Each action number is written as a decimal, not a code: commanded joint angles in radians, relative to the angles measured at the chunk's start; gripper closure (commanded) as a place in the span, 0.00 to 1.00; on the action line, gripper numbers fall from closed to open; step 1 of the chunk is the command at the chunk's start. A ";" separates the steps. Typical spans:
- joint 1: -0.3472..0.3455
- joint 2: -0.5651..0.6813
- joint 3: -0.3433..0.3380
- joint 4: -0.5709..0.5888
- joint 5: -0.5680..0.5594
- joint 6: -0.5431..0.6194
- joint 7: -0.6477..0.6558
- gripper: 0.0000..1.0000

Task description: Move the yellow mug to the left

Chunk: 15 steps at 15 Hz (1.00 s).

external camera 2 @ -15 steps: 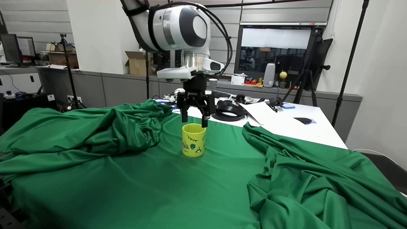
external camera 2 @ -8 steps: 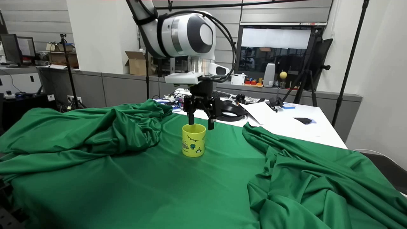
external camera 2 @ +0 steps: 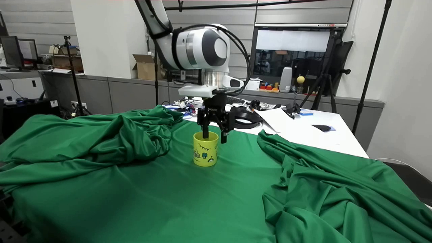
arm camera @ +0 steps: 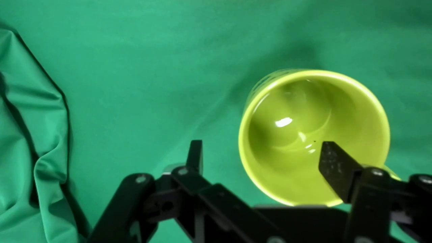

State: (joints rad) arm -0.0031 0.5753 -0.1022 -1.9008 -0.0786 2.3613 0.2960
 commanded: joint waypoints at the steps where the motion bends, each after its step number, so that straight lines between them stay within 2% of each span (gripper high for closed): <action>1: 0.019 0.026 -0.011 0.035 0.015 -0.008 0.029 0.42; 9: 0.009 0.001 -0.004 0.005 0.035 -0.002 -0.007 0.97; 12: 0.004 -0.006 0.001 0.003 0.044 -0.005 -0.020 1.00; 15: 0.012 -0.014 0.002 -0.003 0.035 -0.001 -0.034 0.97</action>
State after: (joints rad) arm 0.0052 0.5835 -0.1017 -1.8932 -0.0478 2.3652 0.2763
